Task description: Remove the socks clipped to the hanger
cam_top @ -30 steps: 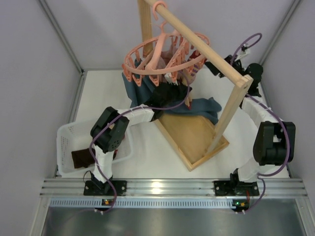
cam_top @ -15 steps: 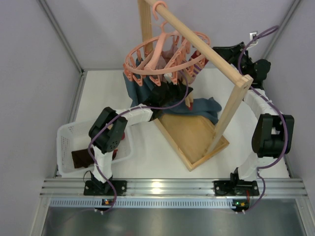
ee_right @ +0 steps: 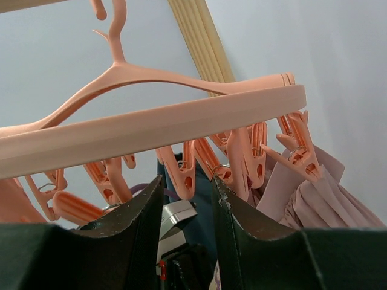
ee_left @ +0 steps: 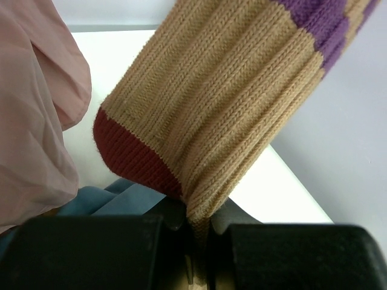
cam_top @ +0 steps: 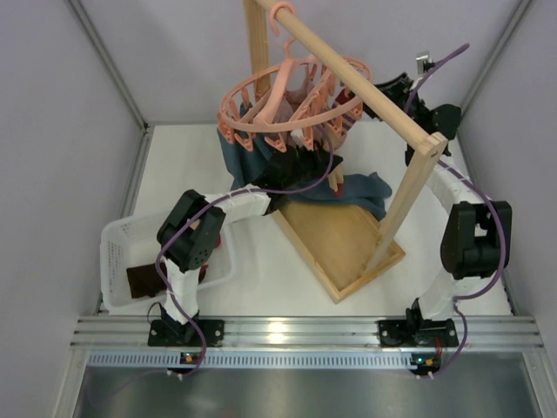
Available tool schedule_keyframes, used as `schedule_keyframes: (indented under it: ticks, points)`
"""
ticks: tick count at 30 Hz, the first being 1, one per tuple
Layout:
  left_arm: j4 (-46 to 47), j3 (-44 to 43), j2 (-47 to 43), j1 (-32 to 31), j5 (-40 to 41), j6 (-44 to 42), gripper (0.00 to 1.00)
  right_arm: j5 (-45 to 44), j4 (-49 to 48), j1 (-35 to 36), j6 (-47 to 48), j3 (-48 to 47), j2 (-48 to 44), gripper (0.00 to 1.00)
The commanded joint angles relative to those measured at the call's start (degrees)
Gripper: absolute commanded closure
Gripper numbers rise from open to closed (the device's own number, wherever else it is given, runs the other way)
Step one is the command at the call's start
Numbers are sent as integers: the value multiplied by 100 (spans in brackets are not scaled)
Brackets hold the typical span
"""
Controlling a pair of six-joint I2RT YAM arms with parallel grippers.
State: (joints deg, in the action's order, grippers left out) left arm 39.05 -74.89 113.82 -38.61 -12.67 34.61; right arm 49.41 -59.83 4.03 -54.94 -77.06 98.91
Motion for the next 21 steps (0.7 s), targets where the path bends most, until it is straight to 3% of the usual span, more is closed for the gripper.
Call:
schedule_keyframes:
  ticks: [1,11,21]
  points:
    - [323,-131,-106,29,-113,55,95,95,182,141,535,-301,-118,65]
    - [323,-113,-141,29,-236,72,94,-808,2044,414,2302,-363,-522,59]
    - [323,-96,-149,29,-368,90,95,-1434,2117,449,2734,-11,-899,60]
